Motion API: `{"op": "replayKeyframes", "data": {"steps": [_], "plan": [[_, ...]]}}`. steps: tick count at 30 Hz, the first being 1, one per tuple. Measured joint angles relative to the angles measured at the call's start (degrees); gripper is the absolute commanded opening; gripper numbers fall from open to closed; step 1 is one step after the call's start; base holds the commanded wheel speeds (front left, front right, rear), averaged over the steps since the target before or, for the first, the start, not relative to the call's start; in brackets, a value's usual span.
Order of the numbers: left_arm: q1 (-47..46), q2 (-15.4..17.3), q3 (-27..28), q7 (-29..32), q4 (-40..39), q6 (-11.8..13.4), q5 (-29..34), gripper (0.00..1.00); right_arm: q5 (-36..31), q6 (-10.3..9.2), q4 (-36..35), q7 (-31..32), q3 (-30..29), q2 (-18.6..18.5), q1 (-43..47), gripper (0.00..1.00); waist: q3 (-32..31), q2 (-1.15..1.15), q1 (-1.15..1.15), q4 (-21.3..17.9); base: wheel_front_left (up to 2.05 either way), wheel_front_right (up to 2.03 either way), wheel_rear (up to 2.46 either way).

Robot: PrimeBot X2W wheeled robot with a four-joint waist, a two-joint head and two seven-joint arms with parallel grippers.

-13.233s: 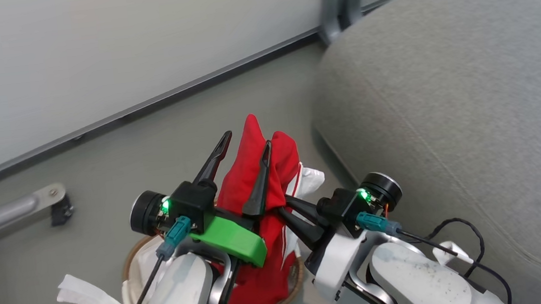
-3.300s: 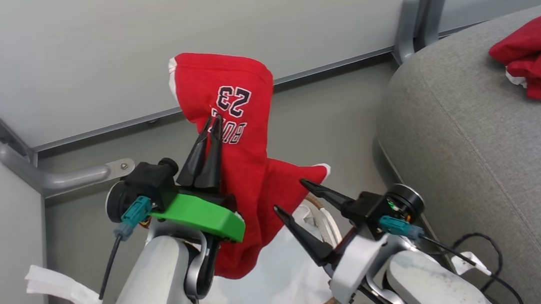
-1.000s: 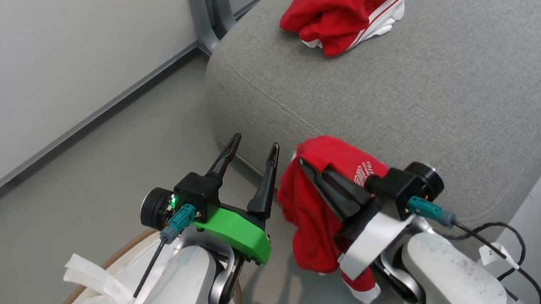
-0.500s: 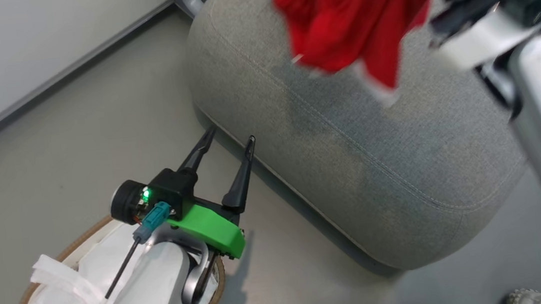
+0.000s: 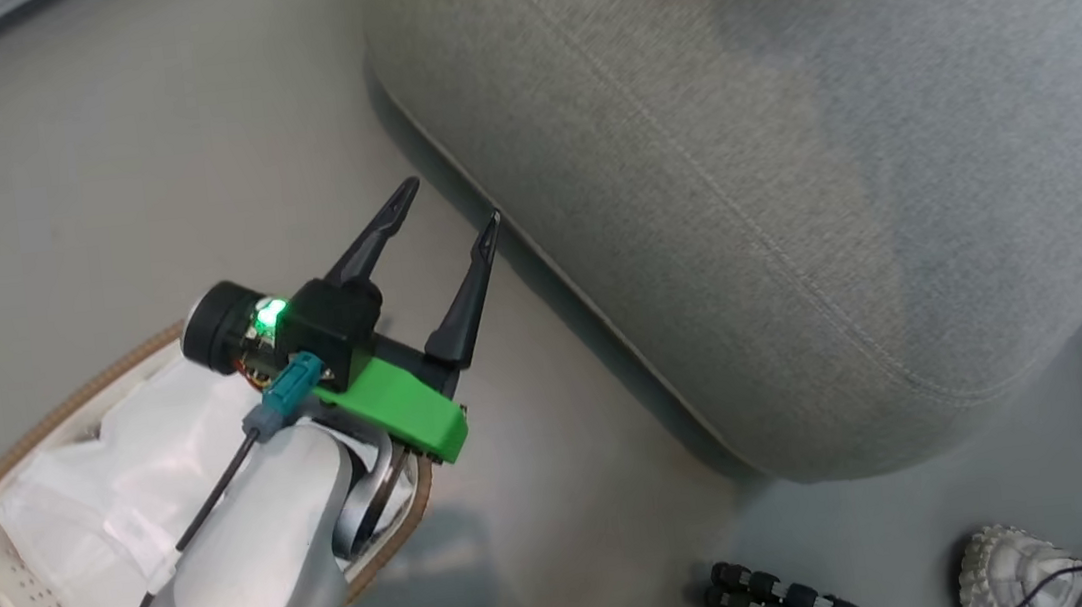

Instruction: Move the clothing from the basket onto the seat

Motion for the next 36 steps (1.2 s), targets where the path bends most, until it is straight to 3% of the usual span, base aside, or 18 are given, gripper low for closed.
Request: {"op": "replayKeyframes", "data": {"steps": [5, 14, 26, 27, 28, 29, 30, 31, 36], "plan": [[-2.6, 1.1, -2.2, 0.0, -0.7, 0.0, -0.1, 1.0, -4.1, 0.0, 5.6, 0.0, -6.6, 0.4, -2.9, 0.0, 4.6, 0.0, 0.0, 1.5, 0.0, 0.0, 0.0], [-7.2, 3.6, -4.2, 0.0, -0.9, 0.0, -0.4, 1.0, -8.8, 0.0, 12.5, 0.0, -17.4, 5.7, -1.0, 0.0, 13.2, 0.0, 0.0, 5.2, 0.0, 0.0, 0.0], [-9.1, 4.6, -4.3, 0.0, -1.5, 0.0, -1.0, 1.0, -10.7, 0.0, 9.8, 0.0, -28.5, 13.7, 7.8, 0.0, 21.0, 0.0, 0.0, 10.6, 0.0, 0.0, 0.0], [-9.2, 4.6, -4.3, 0.0, -1.5, 0.0, -1.0, 1.0, -10.7, 0.0, 9.3, 0.0, -29.3, 14.1, 8.8, 0.04, 21.1, 0.0, 0.0, 11.0, 0.0, 0.0, 0.0], [-9.2, 4.5, -4.3, 0.0, -1.6, 0.0, -1.0, 1.0, -10.7, 0.0, 8.5, 0.0, -29.9, 14.5, 9.8, 0.33, 21.1, 0.0, 0.0, 11.3, 0.0, 0.0, 0.0], [-9.2, 4.4, -4.2, 0.0, -1.6, 0.0, -1.0, 1.0, -10.8, 0.0, 7.8, 0.0, -30.3, 14.8, 10.5, 0.49, 20.9, 0.0, 0.0, 11.5, 0.0, 0.0, 0.0], [-9.3, 4.2, -4.0, 0.0, -1.7, 0.0, -1.0, 1.0, -10.9, 0.0, 7.0, 0.0, -30.3, 15.0, 11.5, 0.91, 20.6, 0.0, 0.0, 11.6, 0.0, 0.0, 0.0], [-9.3, 4.0, -3.8, 0.0, -1.7, 0.0, -1.0, 1.0, -10.8, 0.0, 6.0, 0.0, -30.5, 15.2, 12.4, 1.0, 20.2, 0.0, 0.0, 11.7, 0.0, 0.0, 0.0], [-8.5, 2.7, -3.2, 0.0, -1.1, 0.0, -1.2, 1.0, -9.6, 0.0, 1.5, 0.0, -28.5, 15.7, 17.4, 1.0, 17.3, 0.0, 0.0, 11.9, 0.0, 0.0, 0.0]]}}
